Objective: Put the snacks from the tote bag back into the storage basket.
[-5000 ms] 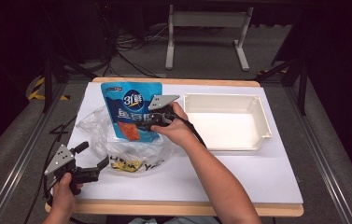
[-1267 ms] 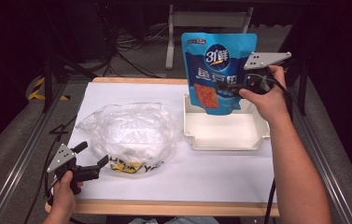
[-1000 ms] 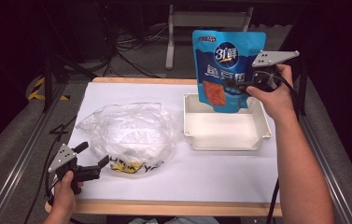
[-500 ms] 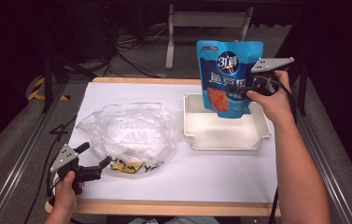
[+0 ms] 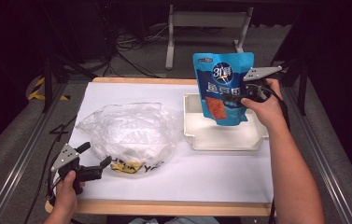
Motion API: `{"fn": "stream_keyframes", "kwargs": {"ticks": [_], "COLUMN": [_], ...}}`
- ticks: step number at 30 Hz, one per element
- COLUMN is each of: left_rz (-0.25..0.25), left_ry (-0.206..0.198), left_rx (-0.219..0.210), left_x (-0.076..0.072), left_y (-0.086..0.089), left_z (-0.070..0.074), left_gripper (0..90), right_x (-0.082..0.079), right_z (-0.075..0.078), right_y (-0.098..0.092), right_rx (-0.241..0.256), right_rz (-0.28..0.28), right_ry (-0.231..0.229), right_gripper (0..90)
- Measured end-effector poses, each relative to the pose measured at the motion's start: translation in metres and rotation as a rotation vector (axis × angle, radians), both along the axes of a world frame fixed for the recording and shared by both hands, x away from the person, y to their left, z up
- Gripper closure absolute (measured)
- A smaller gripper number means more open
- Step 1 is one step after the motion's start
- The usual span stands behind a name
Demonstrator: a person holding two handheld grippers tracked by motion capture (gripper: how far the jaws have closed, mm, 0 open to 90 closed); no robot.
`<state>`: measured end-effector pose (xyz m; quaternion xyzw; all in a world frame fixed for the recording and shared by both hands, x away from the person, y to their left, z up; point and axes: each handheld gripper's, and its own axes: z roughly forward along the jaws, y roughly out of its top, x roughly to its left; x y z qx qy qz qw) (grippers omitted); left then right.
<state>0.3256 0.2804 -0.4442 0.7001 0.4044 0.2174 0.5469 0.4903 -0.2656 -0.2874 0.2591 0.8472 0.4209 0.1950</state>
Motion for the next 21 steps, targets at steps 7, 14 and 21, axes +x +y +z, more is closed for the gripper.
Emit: {"fn": "stream_keyframes", "kwargs": {"ticks": [7, 14, 21], "left_rz": [0.001, 0.002, 0.005], "left_ry": [0.0, 0.002, 0.004], "left_rx": [0.002, 0.001, -0.001], "left_x": [0.0, 0.0, 0.001], "left_y": [0.0, 0.001, 0.0], "left_z": [0.0, 0.0, 0.0], "left_gripper": [0.3, 0.3, 0.3], "right_x": [0.002, 0.003, 0.002], "right_z": [-0.012, -0.022, -0.027], "right_y": [0.004, 0.004, 0.006], "right_rx": [-0.02, -0.021, -0.013], "right_rz": [0.005, 0.006, 0.02], "right_ry": [0.019, 0.035, 0.048], "right_gripper": [59.2, 59.1, 59.1]}}
